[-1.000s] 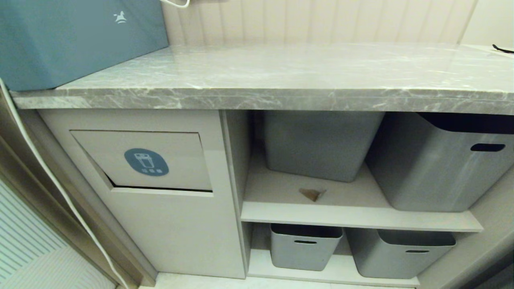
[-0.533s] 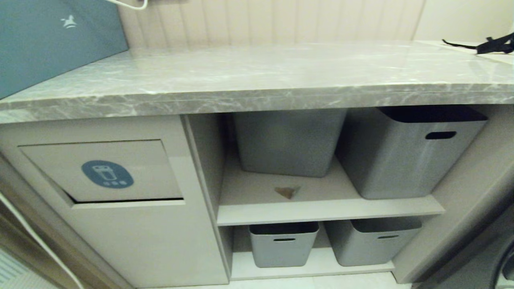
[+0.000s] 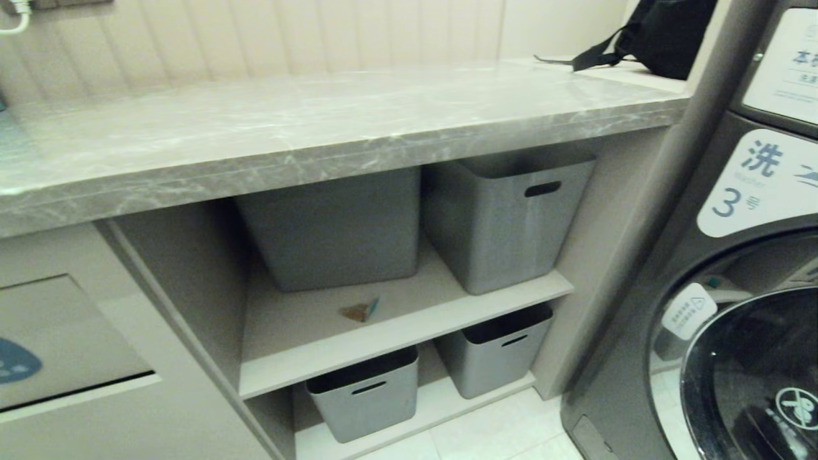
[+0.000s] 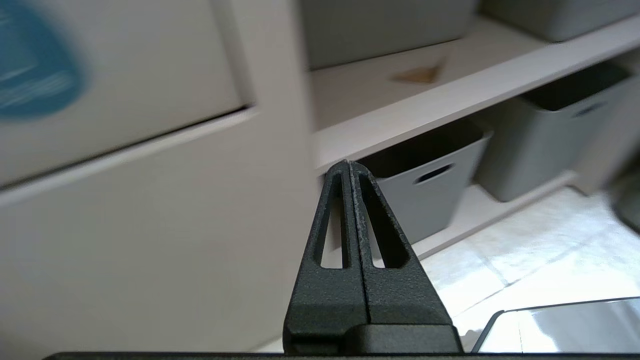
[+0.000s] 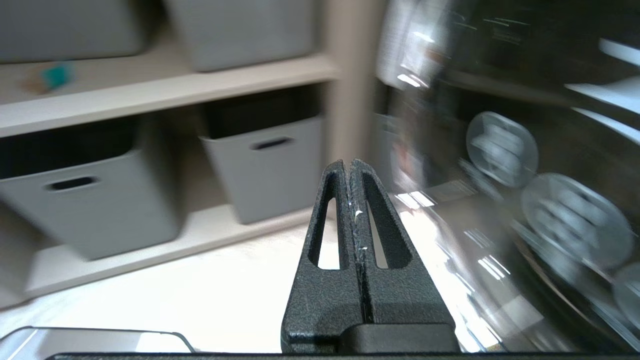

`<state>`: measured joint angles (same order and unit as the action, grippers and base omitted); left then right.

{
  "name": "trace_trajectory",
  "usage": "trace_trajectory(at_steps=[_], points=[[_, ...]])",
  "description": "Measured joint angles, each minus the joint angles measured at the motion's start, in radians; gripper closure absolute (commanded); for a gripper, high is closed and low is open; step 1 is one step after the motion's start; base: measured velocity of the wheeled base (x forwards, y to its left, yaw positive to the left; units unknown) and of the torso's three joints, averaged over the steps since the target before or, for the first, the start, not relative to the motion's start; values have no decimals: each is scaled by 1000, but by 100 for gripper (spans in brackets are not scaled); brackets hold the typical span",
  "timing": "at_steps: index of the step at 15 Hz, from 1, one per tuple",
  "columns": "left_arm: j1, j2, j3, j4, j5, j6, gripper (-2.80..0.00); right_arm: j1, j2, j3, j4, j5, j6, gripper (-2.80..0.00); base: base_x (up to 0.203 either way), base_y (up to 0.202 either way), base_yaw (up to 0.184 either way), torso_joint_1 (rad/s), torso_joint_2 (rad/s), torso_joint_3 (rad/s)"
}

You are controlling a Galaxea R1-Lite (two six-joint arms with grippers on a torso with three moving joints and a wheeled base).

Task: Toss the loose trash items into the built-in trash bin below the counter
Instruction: Pick up the garbage

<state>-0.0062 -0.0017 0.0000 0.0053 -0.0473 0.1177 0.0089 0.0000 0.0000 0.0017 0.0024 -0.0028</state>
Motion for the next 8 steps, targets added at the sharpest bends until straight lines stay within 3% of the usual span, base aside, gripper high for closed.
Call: trace_trajectory(at_steps=[3,8], points=[[0,0,0,0,-1,0,0,0,0,0,0,0,0,0,1,7,-137,4,2,2],[0,0,0,-1,-3,1,0,0,0,0,-2,0,0,0,0,0,0,0,0,0]])
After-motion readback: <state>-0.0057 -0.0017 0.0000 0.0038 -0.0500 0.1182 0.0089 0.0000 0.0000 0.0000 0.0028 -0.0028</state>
